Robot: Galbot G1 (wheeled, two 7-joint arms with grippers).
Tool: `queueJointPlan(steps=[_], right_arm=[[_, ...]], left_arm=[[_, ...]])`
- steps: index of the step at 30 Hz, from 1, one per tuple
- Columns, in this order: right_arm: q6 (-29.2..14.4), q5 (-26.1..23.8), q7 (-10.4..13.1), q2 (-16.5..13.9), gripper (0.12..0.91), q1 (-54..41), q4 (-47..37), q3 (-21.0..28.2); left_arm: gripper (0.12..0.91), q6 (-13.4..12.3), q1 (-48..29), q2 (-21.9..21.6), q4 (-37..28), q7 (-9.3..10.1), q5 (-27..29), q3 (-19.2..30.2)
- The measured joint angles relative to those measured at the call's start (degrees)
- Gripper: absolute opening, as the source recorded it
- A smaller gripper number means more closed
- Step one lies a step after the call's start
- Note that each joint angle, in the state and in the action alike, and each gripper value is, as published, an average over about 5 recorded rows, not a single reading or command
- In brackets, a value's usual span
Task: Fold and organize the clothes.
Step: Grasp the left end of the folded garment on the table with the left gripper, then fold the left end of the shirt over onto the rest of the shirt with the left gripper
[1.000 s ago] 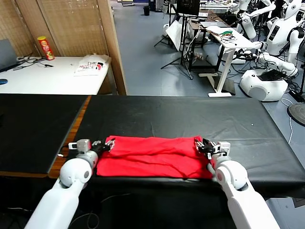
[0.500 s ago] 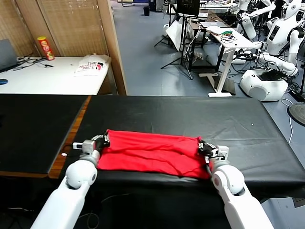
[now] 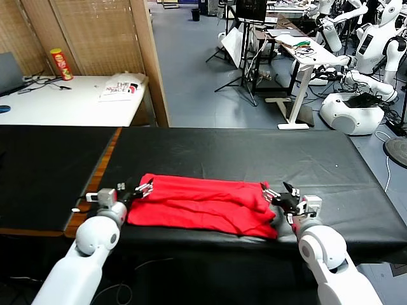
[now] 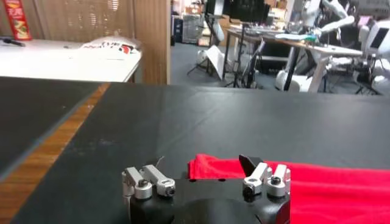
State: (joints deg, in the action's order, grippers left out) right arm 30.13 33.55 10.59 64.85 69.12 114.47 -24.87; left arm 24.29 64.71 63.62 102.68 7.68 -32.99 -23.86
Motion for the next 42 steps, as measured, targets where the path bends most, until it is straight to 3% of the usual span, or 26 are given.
queueJointPlan(steps=[10, 13, 16, 24, 26, 31, 37, 42], right_arm=[[0.04, 0.12, -0.04, -0.6, 0.798, 0.31, 1.31, -0.07], [0.04, 0.12, -0.04, -0.7, 0.798, 0.3, 1.36, -0.19], [0.04, 0.06, -0.05, -0.65, 0.798, 0.24, 1.37, -0.19], [0.2, -0.22, -0.07, -0.6, 0.798, 0.26, 1.72, -0.22], [0.21, -0.22, -0.06, -0.67, 0.798, 0.31, 1.83, -0.45], [0.3, -0.22, 0.08, -0.56, 0.798, 0.49, 2.26, -0.79], [0.41, -0.71, 0.12, 0.28, 0.798, 0.87, 2.65, -0.61], [0.4, -1.48, 0.1, 0.78, 0.798, 1.48, 2.69, -0.5]], left_arm=[[0.796, -0.99, 4.69, 2.32, 0.05, -0.86, 0.71, -1.34], [0.765, -1.26, 5.35, 2.73, -0.11, -0.97, 0.54, -1.61], [0.648, -1.36, 6.05, 2.98, 0.4, -0.99, 0.55, -1.74], [0.205, -1.38, 6.78, 3.47, 1.11, -0.66, 3.95, -2.09], [0.155, -1.62, 6.92, 3.07, 1.34, -0.68, 6.25, -2.4], [0.154, -4.02, 6.86, 0.27, 1.06, -1.37, 13.15, -3.84], [0.15, -7.06, 6.8, -7.61, -0.52, -1.48, 18.29, -6.48], [0.15, -4.97, 7.85, -10.94, 1.63, 0.74, 20.41, -6.02]])
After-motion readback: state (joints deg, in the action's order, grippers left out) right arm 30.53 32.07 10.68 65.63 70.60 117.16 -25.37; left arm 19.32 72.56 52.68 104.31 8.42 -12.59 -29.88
